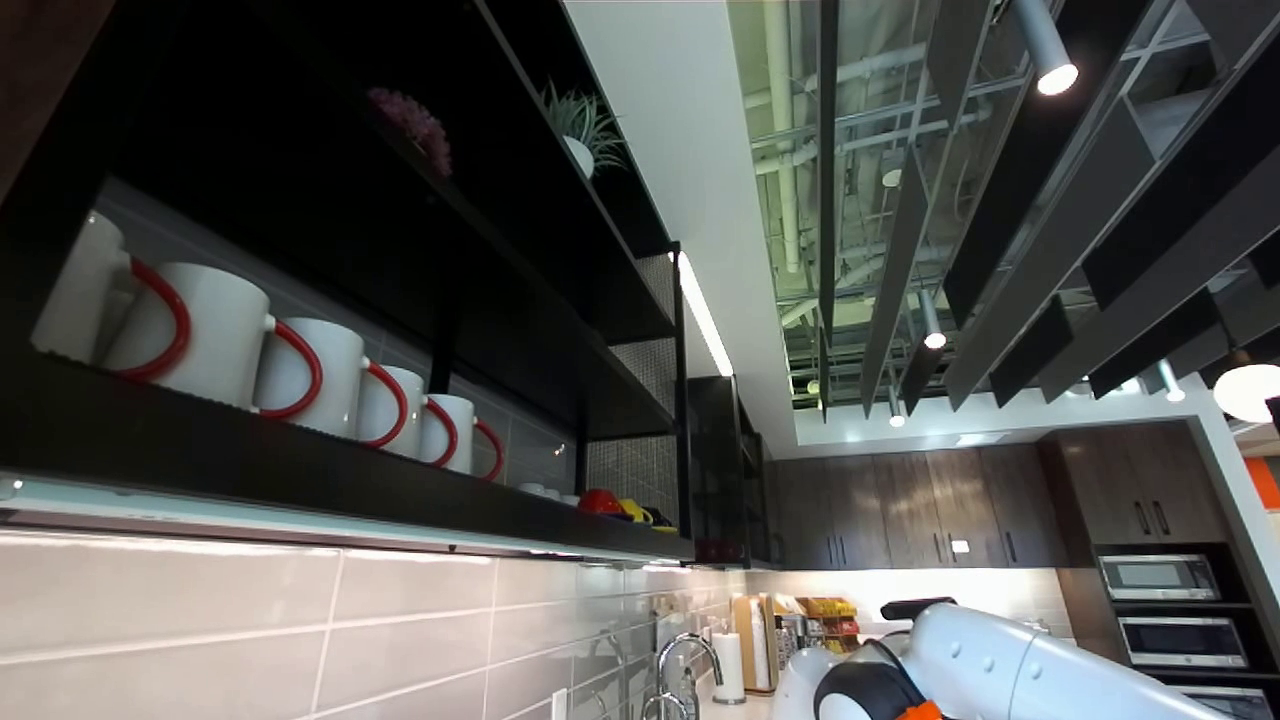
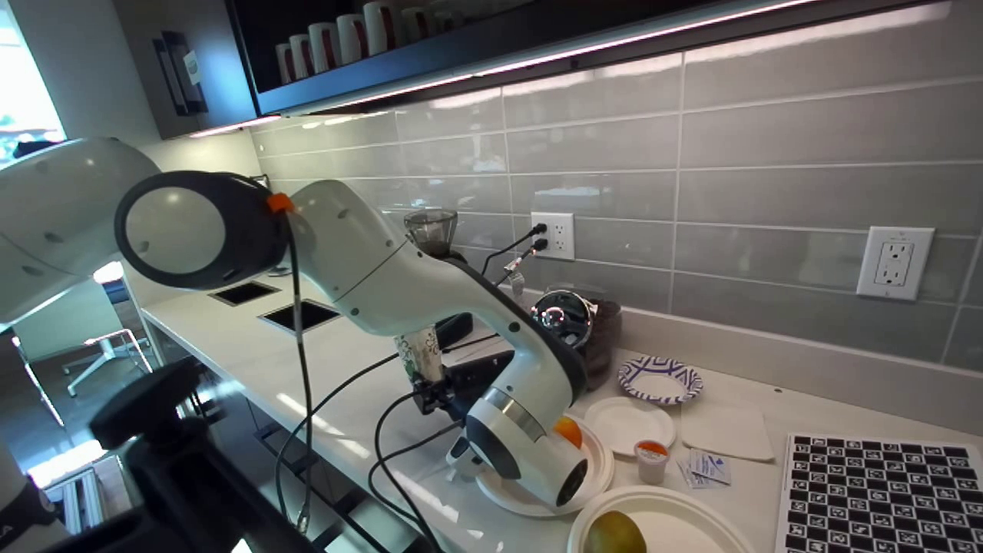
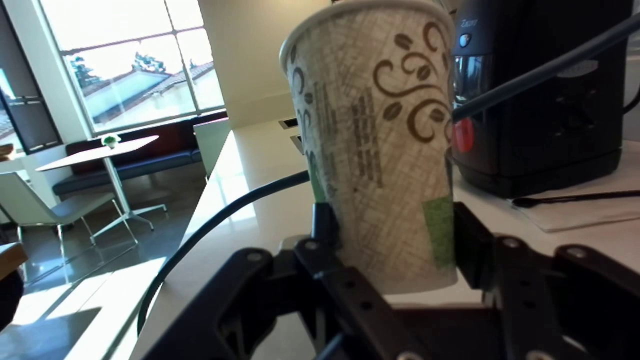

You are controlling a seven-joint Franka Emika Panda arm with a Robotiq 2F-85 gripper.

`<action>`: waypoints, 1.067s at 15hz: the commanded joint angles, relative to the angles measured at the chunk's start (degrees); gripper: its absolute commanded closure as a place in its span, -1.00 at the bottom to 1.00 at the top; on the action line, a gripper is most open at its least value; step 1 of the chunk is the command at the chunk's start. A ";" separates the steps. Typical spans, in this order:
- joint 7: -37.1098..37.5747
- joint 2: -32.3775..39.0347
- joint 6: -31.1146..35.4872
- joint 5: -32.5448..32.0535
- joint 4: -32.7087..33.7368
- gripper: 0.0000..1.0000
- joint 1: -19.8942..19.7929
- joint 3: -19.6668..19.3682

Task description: Take the cup out of the cupboard and put it on the counter

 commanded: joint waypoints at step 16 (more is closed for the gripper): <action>5.16 3.95 -0.71 1.77 5.49 0.33 -0.18 1.53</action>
